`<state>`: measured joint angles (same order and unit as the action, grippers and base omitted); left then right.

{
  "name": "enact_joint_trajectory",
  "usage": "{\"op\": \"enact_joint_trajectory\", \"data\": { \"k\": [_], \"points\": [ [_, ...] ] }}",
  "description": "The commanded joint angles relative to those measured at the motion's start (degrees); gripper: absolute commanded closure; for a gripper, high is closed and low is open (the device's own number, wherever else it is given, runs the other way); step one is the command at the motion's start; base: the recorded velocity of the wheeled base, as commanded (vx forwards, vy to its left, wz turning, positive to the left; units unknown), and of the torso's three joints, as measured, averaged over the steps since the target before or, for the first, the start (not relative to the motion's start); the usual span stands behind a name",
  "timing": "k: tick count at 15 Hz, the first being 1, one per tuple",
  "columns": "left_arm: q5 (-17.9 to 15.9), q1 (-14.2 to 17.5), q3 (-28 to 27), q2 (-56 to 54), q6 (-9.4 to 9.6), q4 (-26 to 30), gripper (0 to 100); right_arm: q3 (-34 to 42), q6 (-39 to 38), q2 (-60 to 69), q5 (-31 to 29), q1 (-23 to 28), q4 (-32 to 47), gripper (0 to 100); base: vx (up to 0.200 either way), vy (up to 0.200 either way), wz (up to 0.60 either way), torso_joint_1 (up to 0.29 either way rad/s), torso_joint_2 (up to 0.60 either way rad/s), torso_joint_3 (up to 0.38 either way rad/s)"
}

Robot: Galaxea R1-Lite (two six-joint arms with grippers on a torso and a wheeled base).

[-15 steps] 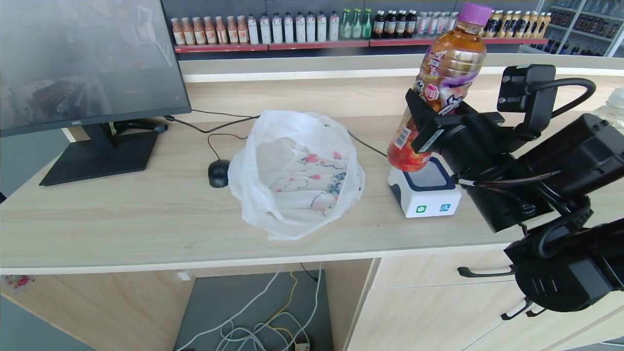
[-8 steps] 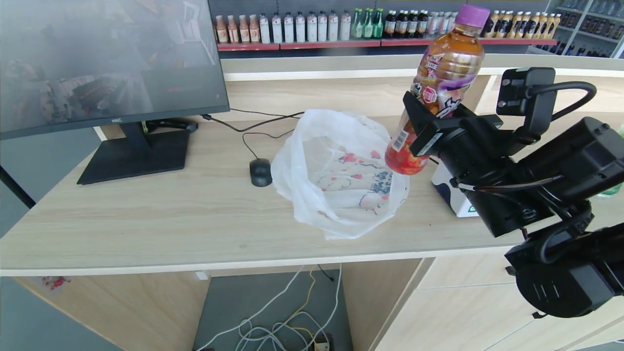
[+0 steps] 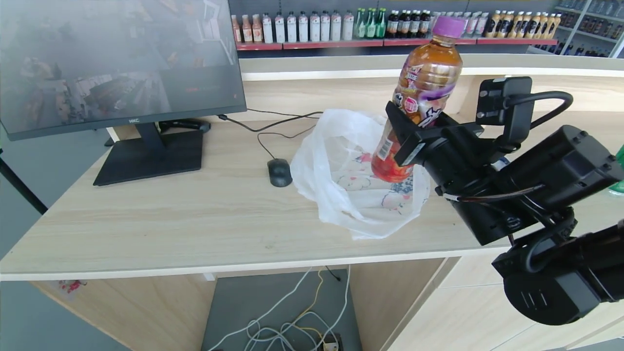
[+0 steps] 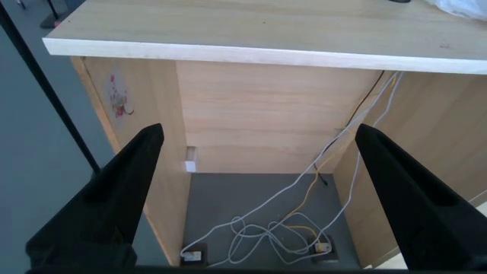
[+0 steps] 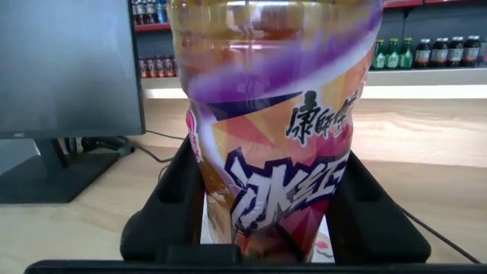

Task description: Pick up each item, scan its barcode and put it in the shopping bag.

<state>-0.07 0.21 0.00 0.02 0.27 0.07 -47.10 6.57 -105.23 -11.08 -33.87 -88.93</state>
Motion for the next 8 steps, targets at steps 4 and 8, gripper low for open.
{"op": "enact_joint_trajectory", "data": {
  "k": [4, 8],
  "points": [
    [0.07, -0.03, 0.0, -0.02, 0.0, 0.01, 0, -0.62, 0.02, -3.32, 2.82, 0.2, 0.51, 100, 0.0, 0.0, 0.0, 0.0, 0.0, 0.0],
    [-0.01, -0.03, 0.0, -0.02, 0.0, 0.01, 0, -3.17, 0.11, -6.13, 3.17, 0.2, 2.8, 100, 0.0, 0.0, 0.0, 0.0, 0.0, 0.0]
  ]
}}
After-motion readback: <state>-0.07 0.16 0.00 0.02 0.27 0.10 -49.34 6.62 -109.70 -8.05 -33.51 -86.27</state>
